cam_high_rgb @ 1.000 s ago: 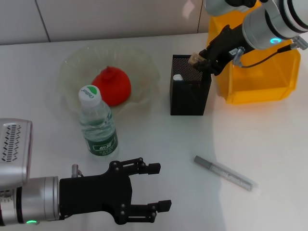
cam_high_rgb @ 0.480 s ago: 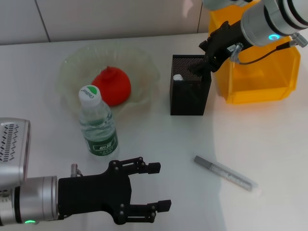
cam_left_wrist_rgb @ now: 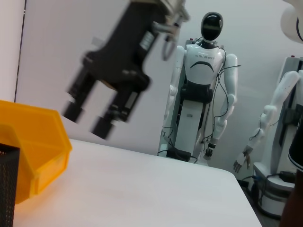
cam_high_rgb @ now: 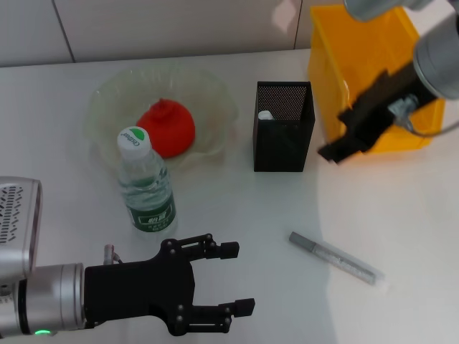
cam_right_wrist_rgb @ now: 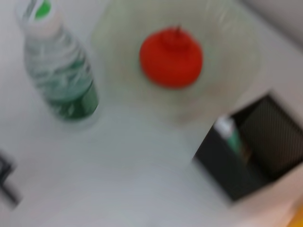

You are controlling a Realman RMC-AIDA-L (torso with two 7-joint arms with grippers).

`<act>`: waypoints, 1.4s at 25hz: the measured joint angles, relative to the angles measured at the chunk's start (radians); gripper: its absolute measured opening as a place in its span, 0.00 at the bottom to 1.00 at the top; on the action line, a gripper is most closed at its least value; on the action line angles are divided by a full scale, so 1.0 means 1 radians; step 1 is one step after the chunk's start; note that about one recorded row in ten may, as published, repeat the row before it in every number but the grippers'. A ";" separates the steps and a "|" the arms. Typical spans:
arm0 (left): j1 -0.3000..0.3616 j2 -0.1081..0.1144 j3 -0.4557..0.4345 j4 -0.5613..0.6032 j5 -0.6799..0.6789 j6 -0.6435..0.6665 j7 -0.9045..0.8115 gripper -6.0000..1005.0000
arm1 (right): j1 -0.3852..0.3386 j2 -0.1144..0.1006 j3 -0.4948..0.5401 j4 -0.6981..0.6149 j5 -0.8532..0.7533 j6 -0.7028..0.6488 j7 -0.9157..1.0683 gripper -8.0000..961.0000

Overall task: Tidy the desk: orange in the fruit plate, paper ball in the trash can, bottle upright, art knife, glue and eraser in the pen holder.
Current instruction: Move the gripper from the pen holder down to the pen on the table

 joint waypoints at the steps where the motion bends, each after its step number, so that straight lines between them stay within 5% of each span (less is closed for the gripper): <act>1: 0.000 0.000 0.000 0.000 0.000 0.000 -0.002 0.80 | -0.012 0.001 -0.008 -0.005 0.001 -0.027 0.020 0.67; 9: -0.005 0.001 0.000 0.002 0.000 0.000 -0.007 0.80 | -0.125 0.003 -0.159 0.039 0.008 -0.029 0.088 0.66; 30: -0.010 0.009 -0.019 0.002 0.006 0.003 -0.011 0.80 | -0.147 -0.002 -0.256 0.174 0.003 0.072 0.088 0.66; 35: -0.011 0.011 -0.020 0.002 0.006 0.005 -0.011 0.80 | -0.135 -0.003 -0.296 0.212 0.001 0.111 0.085 0.54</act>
